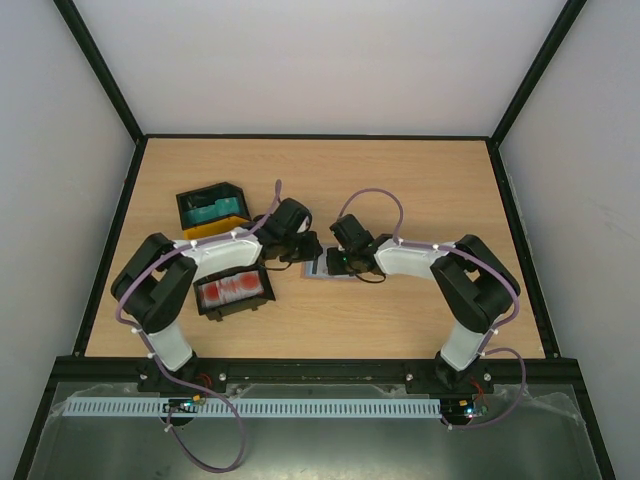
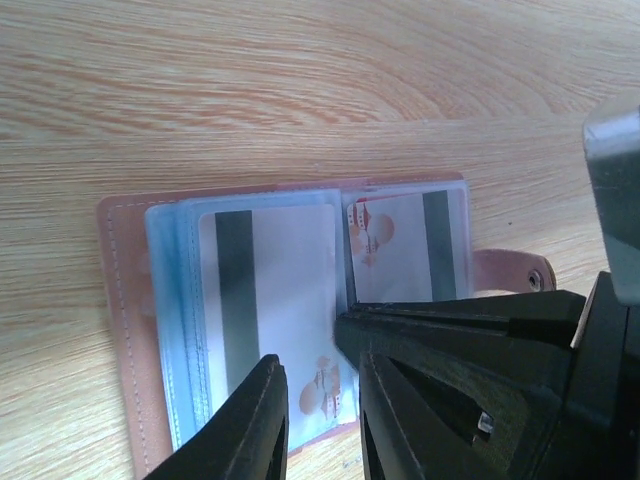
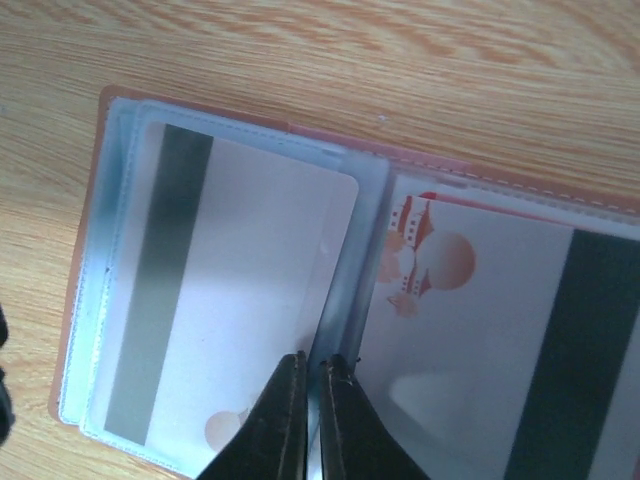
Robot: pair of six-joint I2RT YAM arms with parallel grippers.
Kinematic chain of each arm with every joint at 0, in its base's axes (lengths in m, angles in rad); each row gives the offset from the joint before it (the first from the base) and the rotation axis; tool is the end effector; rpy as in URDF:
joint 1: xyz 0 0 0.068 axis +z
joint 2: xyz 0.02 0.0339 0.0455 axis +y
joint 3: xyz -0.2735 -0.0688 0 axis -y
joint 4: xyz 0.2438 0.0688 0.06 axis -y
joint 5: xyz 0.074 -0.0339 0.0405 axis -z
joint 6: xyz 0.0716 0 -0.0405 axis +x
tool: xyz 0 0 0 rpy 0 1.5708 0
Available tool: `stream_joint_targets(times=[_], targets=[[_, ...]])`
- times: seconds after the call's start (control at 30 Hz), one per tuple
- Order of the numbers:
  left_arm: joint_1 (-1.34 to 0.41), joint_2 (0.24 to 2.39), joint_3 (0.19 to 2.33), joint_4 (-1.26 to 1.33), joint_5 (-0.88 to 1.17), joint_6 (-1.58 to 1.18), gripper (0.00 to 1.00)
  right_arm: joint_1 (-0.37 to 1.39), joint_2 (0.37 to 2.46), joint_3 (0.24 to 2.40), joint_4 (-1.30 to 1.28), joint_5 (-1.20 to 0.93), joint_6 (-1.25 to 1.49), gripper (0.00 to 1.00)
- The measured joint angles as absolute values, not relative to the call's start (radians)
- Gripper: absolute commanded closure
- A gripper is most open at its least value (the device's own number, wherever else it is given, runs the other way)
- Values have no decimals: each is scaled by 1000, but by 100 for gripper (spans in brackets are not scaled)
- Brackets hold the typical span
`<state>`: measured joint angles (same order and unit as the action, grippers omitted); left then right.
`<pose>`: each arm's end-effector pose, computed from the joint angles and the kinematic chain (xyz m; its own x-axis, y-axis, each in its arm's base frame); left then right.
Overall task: Put the credit cards into the card holder
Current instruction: Turn over the card slot in the card holder.
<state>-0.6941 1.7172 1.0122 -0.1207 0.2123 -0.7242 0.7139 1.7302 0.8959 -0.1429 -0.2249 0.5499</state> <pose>0.2840 -0.2560 0.1659 -0.9102 -0.0851 -0.4053 0.1763 0.8059 -0.5652 0.2556 0.2426 0.1240 -0.9170 -0.1204 -0.3803 -0.2972 0.8422 0.4499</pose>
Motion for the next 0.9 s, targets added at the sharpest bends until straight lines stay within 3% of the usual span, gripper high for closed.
stream_joint_targets(times=[0.2,0.6,0.9], targets=[[-692,1750,1007,-96,247,-722,77,714,1730,896,-150,-200,562,98],[-690,1769,988,-107,203,-743,57,714,1733,896,-150,-192,576,98],[-691,1763,981,-112,207,-746,57,714,1734,896,-149,-192,577,98]])
